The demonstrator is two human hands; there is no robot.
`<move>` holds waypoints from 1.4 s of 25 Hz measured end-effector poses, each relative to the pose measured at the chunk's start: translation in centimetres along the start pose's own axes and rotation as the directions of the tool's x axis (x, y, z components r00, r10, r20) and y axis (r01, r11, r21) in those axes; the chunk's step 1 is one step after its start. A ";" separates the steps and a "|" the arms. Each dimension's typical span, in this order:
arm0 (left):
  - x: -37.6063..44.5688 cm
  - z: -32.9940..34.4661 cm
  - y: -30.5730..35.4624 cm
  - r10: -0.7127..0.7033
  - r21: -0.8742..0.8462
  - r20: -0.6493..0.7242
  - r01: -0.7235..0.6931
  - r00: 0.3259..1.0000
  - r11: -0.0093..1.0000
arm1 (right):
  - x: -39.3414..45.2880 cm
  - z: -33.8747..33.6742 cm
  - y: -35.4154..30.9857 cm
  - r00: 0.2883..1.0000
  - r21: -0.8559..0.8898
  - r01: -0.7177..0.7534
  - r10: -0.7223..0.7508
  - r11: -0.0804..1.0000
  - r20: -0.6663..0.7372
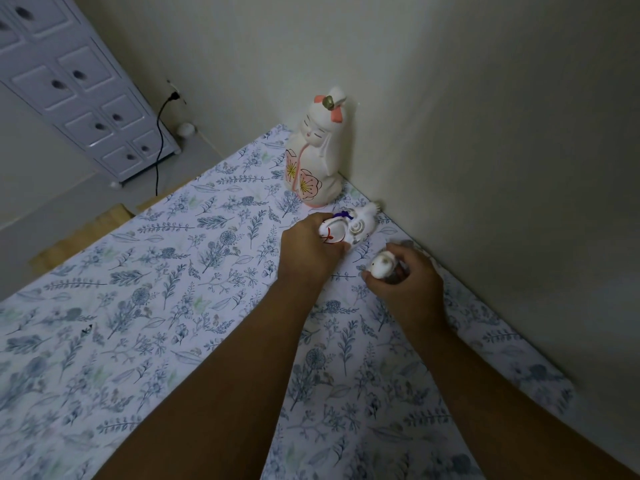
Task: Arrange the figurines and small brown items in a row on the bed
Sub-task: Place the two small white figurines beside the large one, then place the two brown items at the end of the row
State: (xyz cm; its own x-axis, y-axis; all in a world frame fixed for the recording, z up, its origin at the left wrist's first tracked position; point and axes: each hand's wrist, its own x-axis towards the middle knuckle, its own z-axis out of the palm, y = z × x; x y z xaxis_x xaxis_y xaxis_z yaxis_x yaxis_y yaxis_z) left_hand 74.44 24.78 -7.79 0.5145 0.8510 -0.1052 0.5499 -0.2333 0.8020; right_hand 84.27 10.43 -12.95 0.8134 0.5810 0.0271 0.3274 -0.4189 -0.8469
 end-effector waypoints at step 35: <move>-32.3 -19.7 -14.2 -0.219 0.246 -0.230 0.274 0.948 0.930 | -25.5 8.7 -14.1 0.620 -0.221 0.607 -0.281 0.764 0.732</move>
State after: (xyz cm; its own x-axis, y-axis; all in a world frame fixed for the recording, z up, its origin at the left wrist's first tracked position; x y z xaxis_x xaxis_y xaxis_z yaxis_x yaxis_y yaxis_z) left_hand 37.07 9.92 -4.17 0.2161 0.9663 -0.1397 0.8141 -0.0993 0.5721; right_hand 54.77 7.60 -6.31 0.0606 0.9891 -0.1343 0.8497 -0.1217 -0.5130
